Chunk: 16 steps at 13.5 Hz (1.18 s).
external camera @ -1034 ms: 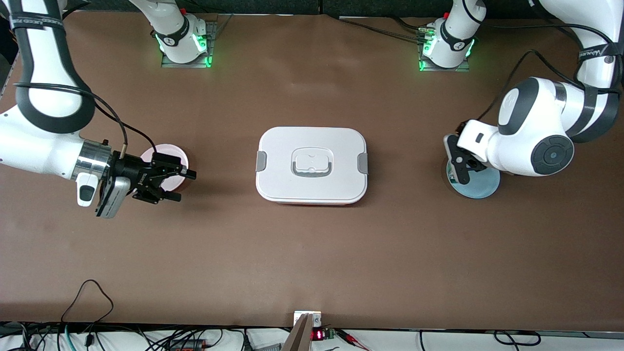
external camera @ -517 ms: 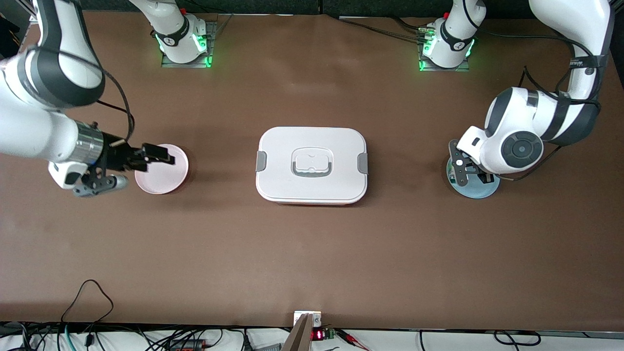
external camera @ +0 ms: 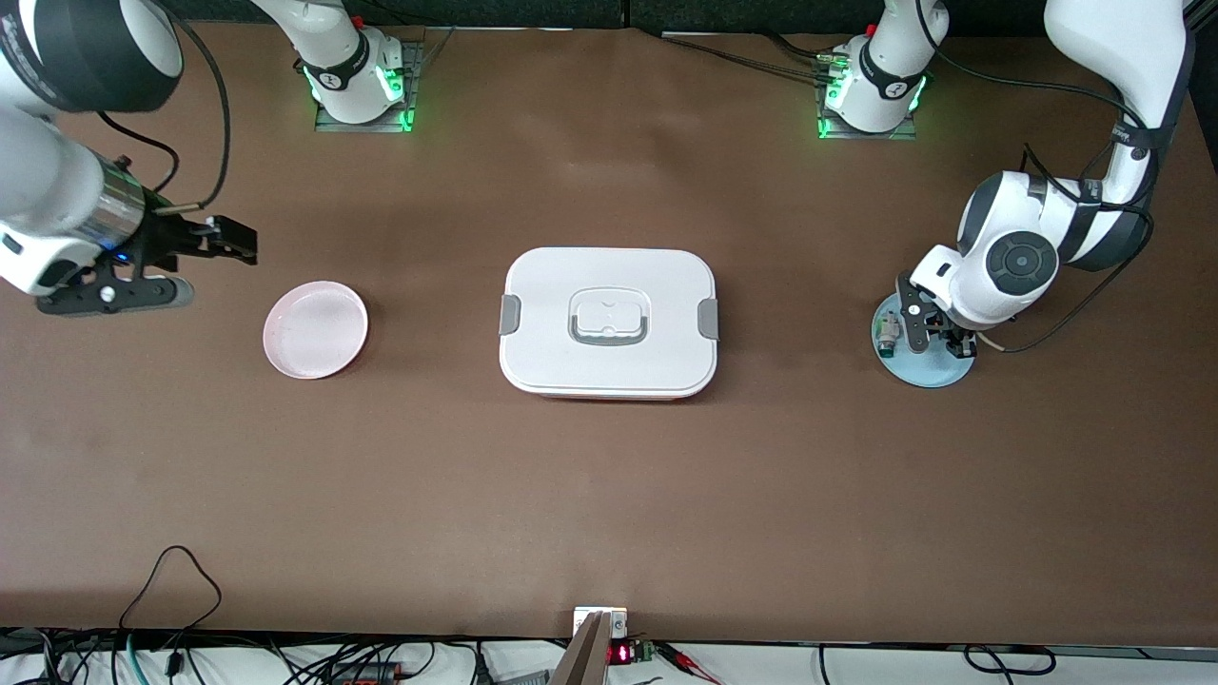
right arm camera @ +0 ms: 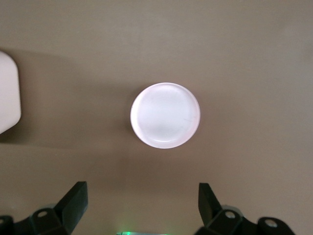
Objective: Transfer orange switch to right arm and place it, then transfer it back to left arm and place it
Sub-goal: 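Carry the switch to the blue plate while the right gripper withdraws, then lower the switch onto the blue plate and open the left gripper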
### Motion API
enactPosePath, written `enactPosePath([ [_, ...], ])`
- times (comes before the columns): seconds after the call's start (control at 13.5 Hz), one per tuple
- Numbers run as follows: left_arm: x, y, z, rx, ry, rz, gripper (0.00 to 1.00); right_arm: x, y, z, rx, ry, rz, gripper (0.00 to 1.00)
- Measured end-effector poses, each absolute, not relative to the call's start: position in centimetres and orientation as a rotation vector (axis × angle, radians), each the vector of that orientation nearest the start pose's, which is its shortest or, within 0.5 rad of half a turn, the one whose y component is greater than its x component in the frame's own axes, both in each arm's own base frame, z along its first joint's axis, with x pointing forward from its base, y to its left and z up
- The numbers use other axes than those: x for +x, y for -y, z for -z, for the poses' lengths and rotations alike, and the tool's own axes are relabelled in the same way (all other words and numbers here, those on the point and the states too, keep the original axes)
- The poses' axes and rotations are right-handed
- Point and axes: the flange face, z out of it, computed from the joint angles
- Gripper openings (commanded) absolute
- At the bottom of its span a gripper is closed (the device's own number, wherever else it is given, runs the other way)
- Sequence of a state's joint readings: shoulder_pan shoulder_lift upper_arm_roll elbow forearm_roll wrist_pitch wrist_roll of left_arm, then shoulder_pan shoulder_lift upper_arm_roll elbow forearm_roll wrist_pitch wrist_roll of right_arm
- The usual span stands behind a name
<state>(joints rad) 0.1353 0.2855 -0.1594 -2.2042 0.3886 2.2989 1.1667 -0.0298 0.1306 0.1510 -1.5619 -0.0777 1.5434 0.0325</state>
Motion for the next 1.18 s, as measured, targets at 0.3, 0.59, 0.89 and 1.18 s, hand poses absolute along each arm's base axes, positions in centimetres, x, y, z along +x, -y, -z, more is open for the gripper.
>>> enactPosePath([
  [0.3, 53.0, 0.6, -21.6, -2.26, -2.04, -0.392, 0.01, 58.7, 2.2, -56.4, -3.254, -0.064, -0.176, 1.0],
  [0.59, 52.3, -0.4, -19.4, -2.27, -2.025, -0.339, 0.01, 59.0, 5.2, -57.0, -3.248, -0.16, -0.103, 1.0],
  [0.89, 52.3, -1.5, -18.6, -2.278, -2.012, -0.288, 0.01, 58.0, 7.3, -57.7, -3.213, -0.236, -0.068, 1.0],
  [1.18, 52.2, -1.9, -18.3, -2.285, -2.0, -0.226, 0.02, 55.4, 6.5, -56.7, -3.219, -0.135, -0.009, 1.0],
])
